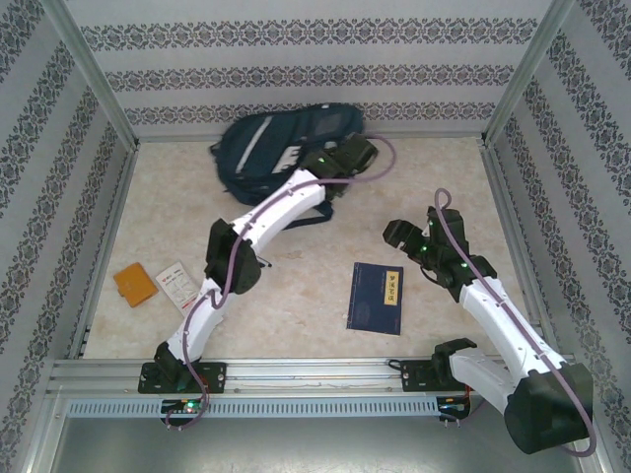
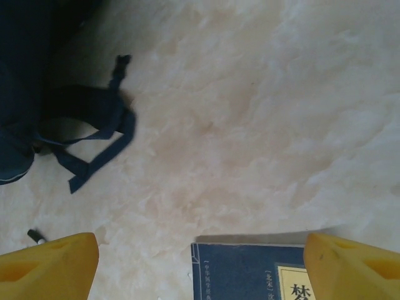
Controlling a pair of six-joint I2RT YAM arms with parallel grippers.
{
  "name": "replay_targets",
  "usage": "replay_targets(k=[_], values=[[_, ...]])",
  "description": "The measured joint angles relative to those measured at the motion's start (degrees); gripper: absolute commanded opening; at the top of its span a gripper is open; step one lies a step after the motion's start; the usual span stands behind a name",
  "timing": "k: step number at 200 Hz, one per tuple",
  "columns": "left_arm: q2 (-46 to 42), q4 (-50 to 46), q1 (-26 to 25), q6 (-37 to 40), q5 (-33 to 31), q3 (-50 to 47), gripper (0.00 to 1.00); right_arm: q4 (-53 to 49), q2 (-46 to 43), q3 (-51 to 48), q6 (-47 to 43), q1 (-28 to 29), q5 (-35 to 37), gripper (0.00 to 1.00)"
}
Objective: Pack the student bag
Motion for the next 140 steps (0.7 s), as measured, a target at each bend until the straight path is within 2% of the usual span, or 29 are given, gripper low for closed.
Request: replay_targets(k=[20,41,46,60,69,88,103,140], values=[[1.7,0.0,-4.1,-1.2,2.4,3.7,0.01,-0.7,0.0,0.1,1.2,-2.4,0.1,0.86],[2.2,-0.1,-7.2,-4.1,5.7,3.9,0.12,-2.7,-0.5,0.2,2.2,-5.7,1.2,0.87],[2.3,-0.2,-7.7,-5.0,6.6,3.9,0.2,-3.3,-0.8,0.2,2.4,-6.5,1.6,0.87],[2.6,-0.3,-8.9,-7.7,9.5,3.9,0.55,-4.9,-1.6,0.2,2.6,-8.5,2.2,0.89],[2.7,-0.3,-9.5,-9.6,12.0,3.9,0.64,-5.8,-2.0,0.5,2.7,-9.6,2.6,0.89],[2.7,-0.2,-9.8,-12.9,16.1,3.9,0.75,-7.7,-2.4,1.3,2.6,-11.6,2.6,0.92],[2.7,-0.3,-9.7,-13.9,16.9,3.9,0.84,-9.0,-2.2,2.2,2.7,-12.7,2.4,0.93],[-0.5,-3.4,-8.4,-15.1,17.9,2.6,0.87,-11.0,3.1,6.1,4.0,-11.9,-1.8,0.89]])
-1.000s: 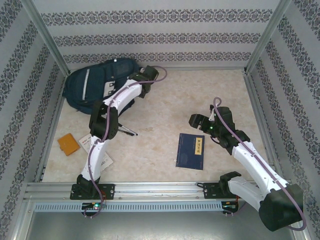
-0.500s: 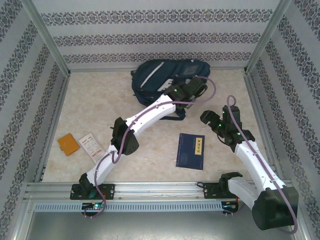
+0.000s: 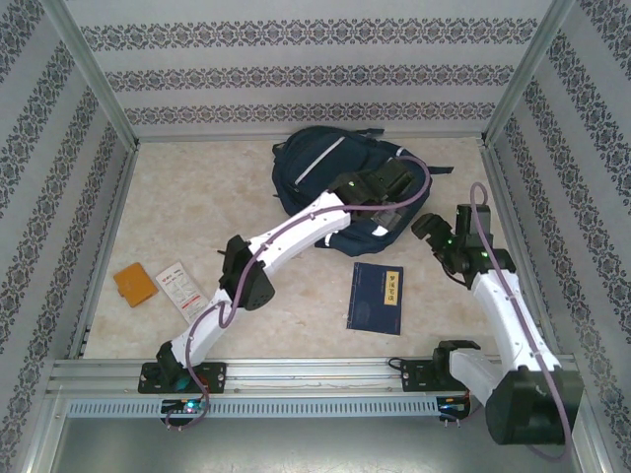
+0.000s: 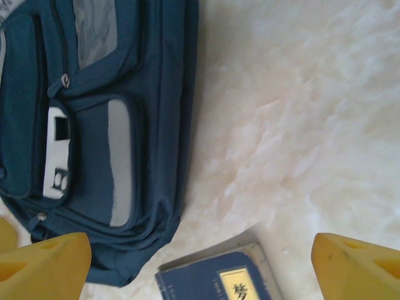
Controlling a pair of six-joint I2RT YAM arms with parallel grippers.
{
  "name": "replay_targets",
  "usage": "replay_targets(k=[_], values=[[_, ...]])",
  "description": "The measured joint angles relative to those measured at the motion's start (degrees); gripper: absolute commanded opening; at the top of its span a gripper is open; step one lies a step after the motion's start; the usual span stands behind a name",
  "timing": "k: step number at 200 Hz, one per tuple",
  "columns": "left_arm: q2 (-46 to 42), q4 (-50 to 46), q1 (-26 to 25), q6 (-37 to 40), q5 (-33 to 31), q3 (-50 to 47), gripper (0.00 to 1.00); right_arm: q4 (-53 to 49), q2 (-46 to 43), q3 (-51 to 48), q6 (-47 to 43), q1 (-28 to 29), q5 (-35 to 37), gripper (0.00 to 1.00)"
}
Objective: Pack the student bag
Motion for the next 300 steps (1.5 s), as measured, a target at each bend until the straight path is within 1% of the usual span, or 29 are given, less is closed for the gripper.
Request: replay_targets(k=[15,24,35,60,80,95,107,113,132,142,164,174,191,235,267,281,300], values=[[-5.0,-1.4,1.8,-1.0,1.0,-4.0,0.87,-0.3,4.9,3.5,-0.3,3.1,-1.9,0.89],[-9.1,-1.6,3.4,-1.6,1.4,-7.6,0.87,-0.3,8.8,6.4,-1.2,6.3,-3.2,0.89],[-15.5,-1.5,6.0,-2.5,2.3,-14.3,0.88,-0.3,13.6,10.7,-2.5,10.7,-3.9,0.89],[-32.8,2.1,14.4,-5.4,6.0,-35.0,0.9,0.4,24.8,21.8,-4.7,20.0,-3.4,0.89],[-46.7,7.1,22.3,-7.6,10.6,-52.7,0.92,0.8,33.5,31.3,-5.5,25.1,-0.5,0.88],[-55.8,9.6,26.9,-8.7,13.0,-63.8,0.94,0.5,40.0,38.6,-3.9,27.2,2.8,0.88],[-61.9,10.3,28.9,-8.9,14.6,-70.3,0.95,0.5,44.1,42.4,-1.3,27.6,5.4,0.85],[-64.6,10.5,29.5,-8.9,15.2,-73.0,0.95,0.6,45.8,43.7,0.2,27.6,6.6,0.83],[-72.0,10.4,30.2,-8.9,16.5,-79.4,0.96,0.7,50.2,45.8,5.6,27.5,8.4,0.81],[-75.1,10.3,30.3,-8.9,17.1,-82.0,0.96,0.8,52.6,46.9,8.4,27.5,8.6,0.77],[-80.5,10.0,30.6,-9.1,18.5,-87.1,0.96,1.1,57.7,49.9,12.5,28.1,8.9,0.7],[-82.4,9.7,30.6,-9.5,19.2,-89.2,0.96,1.5,59.6,51.5,13.5,28.6,9.2,0.63],[-84.6,9.5,30.6,-10.2,20.4,-92.0,0.96,2.8,61.6,53.1,14.8,28.8,9.2,0.58],[-86.6,9.5,30.6,-11.4,21.8,-95.3,0.97,5.6,63.0,53.5,17.8,28.9,9.2,0.6],[-86.5,9.6,30.6,-11.8,22.3,-95.9,0.97,7.8,64.7,53.2,20.0,28.5,8.1,0.64],[-86.5,9.7,30.6,-12.0,22.6,-95.9,0.97,8.7,65.5,53.2,20.5,28.2,7.5,0.63],[-86.5,9.7,30.6,-12.3,23.3,-95.9,0.97,8.9,65.8,53.2,21.5,28.2,7.2,0.68]])
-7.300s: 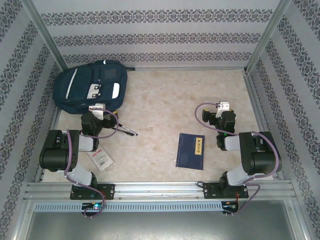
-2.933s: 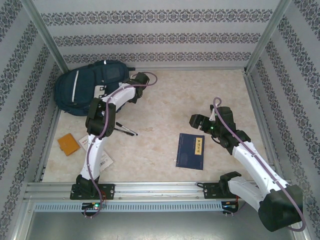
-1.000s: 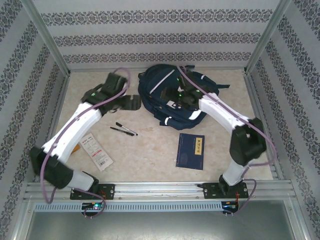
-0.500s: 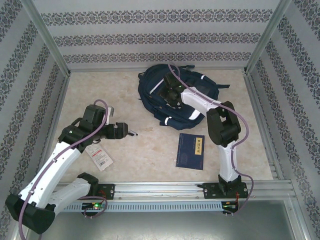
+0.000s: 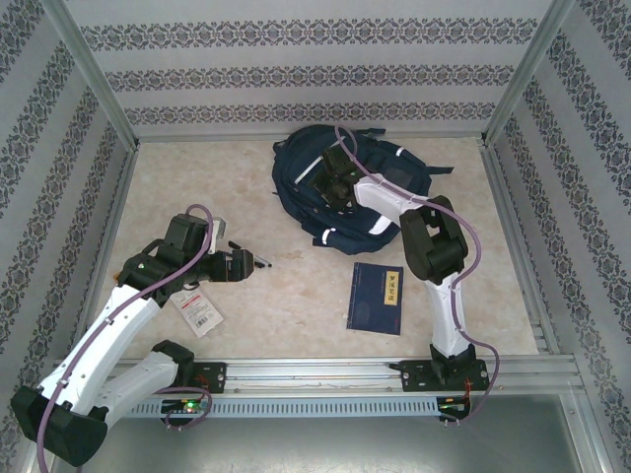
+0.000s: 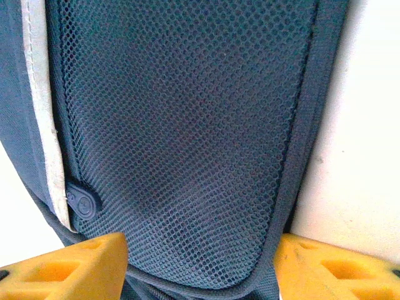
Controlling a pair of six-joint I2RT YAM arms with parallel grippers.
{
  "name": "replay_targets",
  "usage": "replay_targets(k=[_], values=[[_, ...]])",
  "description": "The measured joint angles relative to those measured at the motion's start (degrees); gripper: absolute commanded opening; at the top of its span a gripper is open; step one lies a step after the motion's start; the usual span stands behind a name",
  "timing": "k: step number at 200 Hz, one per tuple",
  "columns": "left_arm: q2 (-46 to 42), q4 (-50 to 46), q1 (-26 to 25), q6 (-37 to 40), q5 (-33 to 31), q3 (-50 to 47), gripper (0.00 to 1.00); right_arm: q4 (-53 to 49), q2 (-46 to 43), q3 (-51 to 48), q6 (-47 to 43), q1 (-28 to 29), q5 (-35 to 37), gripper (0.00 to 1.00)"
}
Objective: Pack the student bag
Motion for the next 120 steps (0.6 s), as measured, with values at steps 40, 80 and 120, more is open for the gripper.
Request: replay_targets(k=[40,80,120], values=[[0.0,0.2,0.0,-1.1,0.7,0.0,0.97,1.5,-1.7,-3.0,3.0,0.0,2.4,0.74],[0.0,2.1,0.0,-2.4,1.2,-1.0,0.98,3.8,-2.6,-5.6,3.3,-0.5,1.5,0.29],[0.7,3.1,0.0,-3.8,1.9,-1.5,0.99,6.8,-1.2,-5.6,-0.6,-1.8,-2.3,0.05]])
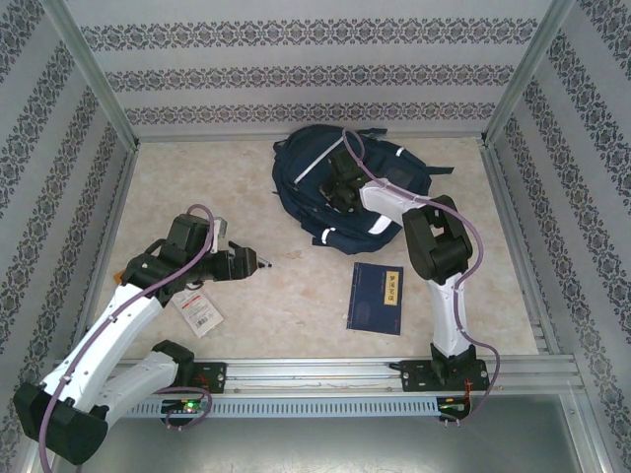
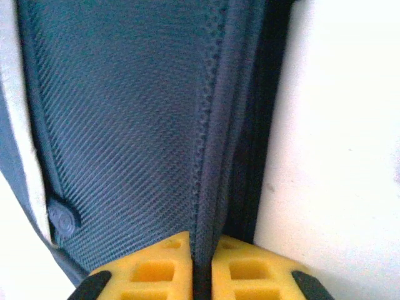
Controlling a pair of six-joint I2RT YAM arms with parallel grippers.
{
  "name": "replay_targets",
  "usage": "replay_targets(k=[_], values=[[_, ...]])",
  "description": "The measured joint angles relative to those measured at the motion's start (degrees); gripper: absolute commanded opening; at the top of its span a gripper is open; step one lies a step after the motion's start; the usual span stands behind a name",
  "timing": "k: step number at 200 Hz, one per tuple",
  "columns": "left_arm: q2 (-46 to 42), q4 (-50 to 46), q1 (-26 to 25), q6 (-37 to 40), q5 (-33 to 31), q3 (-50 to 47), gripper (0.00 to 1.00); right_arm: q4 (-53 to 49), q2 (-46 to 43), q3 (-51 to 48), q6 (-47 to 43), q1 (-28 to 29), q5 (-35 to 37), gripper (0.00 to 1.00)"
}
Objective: Pack the student bag
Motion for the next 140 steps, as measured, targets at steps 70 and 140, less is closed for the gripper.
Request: replay_targets(k=[70,140], values=[[4.5,0.9,0.0,-0.5,2.0,0.3,1.0,-3.9,-5.6,-2.6,-24.1,-2.3,-12.7,0.0],[17.2,6.1,3.4,-2.1,6.8,6.1,1.0,-27.8,-16.1,-1.8,-55.7,-1.8,-15.7,0.0]])
